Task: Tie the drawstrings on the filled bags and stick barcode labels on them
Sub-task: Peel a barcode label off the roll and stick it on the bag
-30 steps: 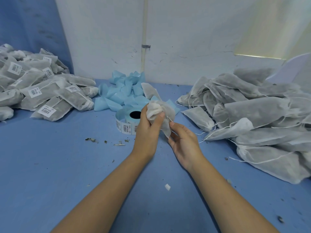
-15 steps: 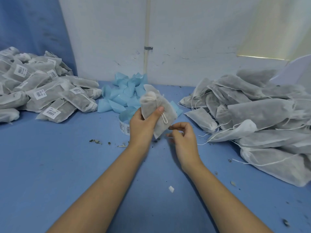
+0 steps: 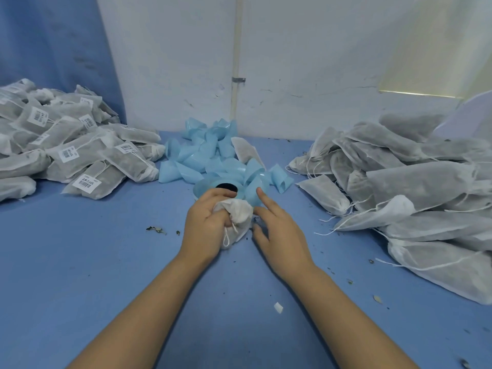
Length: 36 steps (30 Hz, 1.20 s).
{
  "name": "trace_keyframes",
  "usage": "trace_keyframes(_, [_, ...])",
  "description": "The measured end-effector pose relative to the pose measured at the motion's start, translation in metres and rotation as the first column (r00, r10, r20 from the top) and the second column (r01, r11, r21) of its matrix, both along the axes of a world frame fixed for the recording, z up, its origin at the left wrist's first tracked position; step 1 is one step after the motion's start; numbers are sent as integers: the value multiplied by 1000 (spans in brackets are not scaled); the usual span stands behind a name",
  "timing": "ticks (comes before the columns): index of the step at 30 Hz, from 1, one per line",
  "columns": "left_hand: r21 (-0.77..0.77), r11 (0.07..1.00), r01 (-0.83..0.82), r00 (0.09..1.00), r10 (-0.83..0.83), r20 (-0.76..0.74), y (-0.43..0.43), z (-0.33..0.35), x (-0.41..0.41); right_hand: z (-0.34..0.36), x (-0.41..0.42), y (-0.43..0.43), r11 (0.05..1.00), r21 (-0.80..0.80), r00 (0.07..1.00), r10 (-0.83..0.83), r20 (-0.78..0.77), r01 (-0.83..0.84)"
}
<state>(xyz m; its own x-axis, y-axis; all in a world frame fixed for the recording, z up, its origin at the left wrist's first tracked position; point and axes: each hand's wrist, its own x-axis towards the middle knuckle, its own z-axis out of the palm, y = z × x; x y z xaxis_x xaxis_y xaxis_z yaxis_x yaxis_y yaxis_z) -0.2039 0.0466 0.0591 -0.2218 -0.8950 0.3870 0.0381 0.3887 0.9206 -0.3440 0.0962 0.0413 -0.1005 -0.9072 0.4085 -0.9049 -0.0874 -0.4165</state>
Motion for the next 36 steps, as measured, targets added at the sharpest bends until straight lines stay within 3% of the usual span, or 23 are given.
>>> trace_keyframes(9, [-111, 988, -111, 977, 129, 170, 0, -8, -1, -4, -4, -1, 992, 68, 993, 99, 66, -104])
trace_keyframes(15, [-118, 992, -46, 982, 66, 174, -1, -7, -1, 0, -2, 1, 994, -102, 984, -51, -169, 34])
trace_keyframes(17, [-90, 995, -40, 985, 54, 165, -3, -7, 0, 1, -3, 1, 987, -127, 987, -110, -119, 95])
trace_keyframes(22, [-67, 997, -38, 977, 51, 206, -6, -9, 0, 3, -9, 2, 929, -216, 943, -256, 212, 301])
trace_keyframes(28, [43, 994, 97, 983, -103, 152, -6, -2, 5, 6, -4, 5, 888, -368, 897, -102, 429, 277])
trace_keyframes(31, [52, 985, 163, 978, -168, 121, -3, 1, 4, 6, -3, 6, 943, -281, 876, -24, 481, 180])
trace_keyframes(36, [59, 966, 251, 961, -256, 107, -1, 3, 1, 4, -6, 3, 993, -99, 931, -18, 365, 58])
